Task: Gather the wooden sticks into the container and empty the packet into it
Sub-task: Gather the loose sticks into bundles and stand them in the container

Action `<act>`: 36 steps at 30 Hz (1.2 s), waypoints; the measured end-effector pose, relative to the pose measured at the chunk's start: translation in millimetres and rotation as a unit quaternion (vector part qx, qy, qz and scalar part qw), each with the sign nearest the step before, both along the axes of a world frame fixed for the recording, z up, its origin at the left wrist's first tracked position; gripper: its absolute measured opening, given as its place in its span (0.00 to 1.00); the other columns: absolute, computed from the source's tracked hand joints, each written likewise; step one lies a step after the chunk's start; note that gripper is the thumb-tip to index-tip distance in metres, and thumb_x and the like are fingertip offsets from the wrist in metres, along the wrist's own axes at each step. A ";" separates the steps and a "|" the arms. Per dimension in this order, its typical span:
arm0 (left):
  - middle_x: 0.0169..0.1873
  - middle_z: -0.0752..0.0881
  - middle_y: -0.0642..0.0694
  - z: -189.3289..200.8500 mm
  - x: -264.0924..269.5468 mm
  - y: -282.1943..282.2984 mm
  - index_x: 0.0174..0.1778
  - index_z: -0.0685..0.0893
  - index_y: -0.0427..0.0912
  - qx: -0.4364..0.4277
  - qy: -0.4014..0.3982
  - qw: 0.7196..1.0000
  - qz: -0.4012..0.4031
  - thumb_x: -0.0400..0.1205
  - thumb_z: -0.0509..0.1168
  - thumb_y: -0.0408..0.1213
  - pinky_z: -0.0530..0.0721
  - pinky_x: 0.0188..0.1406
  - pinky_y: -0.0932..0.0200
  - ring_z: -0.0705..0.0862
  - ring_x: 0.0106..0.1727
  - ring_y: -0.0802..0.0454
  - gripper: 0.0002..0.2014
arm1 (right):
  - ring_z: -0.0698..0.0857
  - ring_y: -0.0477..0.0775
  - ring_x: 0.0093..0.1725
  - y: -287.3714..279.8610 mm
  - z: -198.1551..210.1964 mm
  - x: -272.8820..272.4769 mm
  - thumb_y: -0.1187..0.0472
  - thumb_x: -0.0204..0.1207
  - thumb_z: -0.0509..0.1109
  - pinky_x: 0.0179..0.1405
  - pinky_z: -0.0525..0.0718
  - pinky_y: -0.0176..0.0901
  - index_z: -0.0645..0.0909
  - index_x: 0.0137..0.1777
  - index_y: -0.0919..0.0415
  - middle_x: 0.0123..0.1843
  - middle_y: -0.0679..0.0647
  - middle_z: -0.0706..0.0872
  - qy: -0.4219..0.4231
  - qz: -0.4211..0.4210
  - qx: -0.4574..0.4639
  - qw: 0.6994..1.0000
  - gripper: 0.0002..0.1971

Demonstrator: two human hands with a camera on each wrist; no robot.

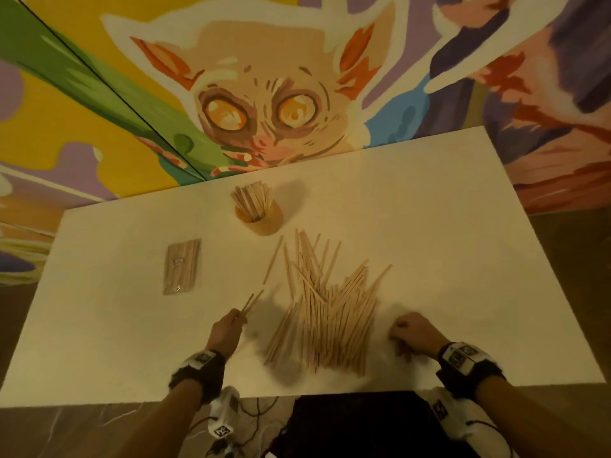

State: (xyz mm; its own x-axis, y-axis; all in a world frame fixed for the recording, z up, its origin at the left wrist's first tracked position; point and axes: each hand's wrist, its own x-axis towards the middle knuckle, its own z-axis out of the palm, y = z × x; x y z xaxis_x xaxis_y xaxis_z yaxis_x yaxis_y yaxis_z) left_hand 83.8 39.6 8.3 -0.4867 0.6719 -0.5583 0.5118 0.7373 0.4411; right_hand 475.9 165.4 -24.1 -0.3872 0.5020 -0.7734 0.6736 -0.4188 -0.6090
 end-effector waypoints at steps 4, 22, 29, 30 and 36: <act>0.36 0.84 0.41 0.3 11.9 -26.0 0.42 0.81 0.39 -0.022 0.016 1.000 -0.008 0.85 0.64 0.39 0.75 0.40 0.50 0.81 0.40 0.39 0.08 | 0.85 0.57 0.21 -2.7 -5.5 5.0 0.68 0.78 0.68 0.20 0.79 0.40 0.84 0.34 0.66 0.25 0.60 0.88 0.020 -0.001 0.008 1.000 0.11; 0.58 0.84 0.45 -20.6 6.4 -43.5 0.53 0.82 0.48 -0.110 0.203 0.967 -0.106 0.82 0.67 0.43 0.83 0.46 0.48 0.84 0.54 0.41 0.07 | 0.83 0.55 0.19 -14.7 -4.3 -1.6 0.67 0.79 0.66 0.20 0.82 0.40 0.85 0.35 0.68 0.24 0.60 0.87 0.002 -0.065 0.037 0.997 0.13; 0.64 0.82 0.43 -24.3 23.2 -10.3 0.68 0.77 0.44 -0.126 0.189 0.964 -0.140 0.86 0.58 0.42 0.80 0.54 0.49 0.82 0.62 0.40 0.15 | 0.83 0.60 0.23 -16.2 -6.4 -4.6 0.67 0.78 0.66 0.23 0.83 0.44 0.85 0.37 0.70 0.25 0.61 0.88 -0.007 -0.105 0.023 0.994 0.11; 0.64 0.82 0.43 -24.3 26.4 -5.8 0.69 0.77 0.43 -0.112 0.179 0.968 -0.134 0.87 0.57 0.42 0.80 0.55 0.49 0.82 0.62 0.40 0.16 | 0.84 0.61 0.24 -16.6 -7.0 -4.6 0.67 0.78 0.66 0.23 0.83 0.45 0.85 0.36 0.70 0.25 0.62 0.88 -0.005 -0.109 0.023 0.994 0.11; 0.61 0.82 0.45 -20.7 67.2 15.1 0.66 0.77 0.46 -0.076 0.136 0.975 -0.157 0.84 0.59 0.43 0.80 0.51 0.50 0.83 0.60 0.41 0.15 | 0.84 0.63 0.24 -17.7 -8.2 -6.0 0.66 0.79 0.66 0.24 0.84 0.48 0.85 0.36 0.72 0.25 0.64 0.88 -0.002 -0.121 0.029 0.992 0.13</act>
State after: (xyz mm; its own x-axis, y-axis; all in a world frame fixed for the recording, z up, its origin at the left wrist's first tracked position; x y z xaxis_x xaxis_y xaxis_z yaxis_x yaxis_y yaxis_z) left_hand 151.0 54.7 -12.3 -0.4136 0.7316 -0.5419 0.8061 0.5709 0.1555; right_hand 470.0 147.7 -32.3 -0.2474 0.6235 -0.7417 0.5595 -0.5331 -0.6347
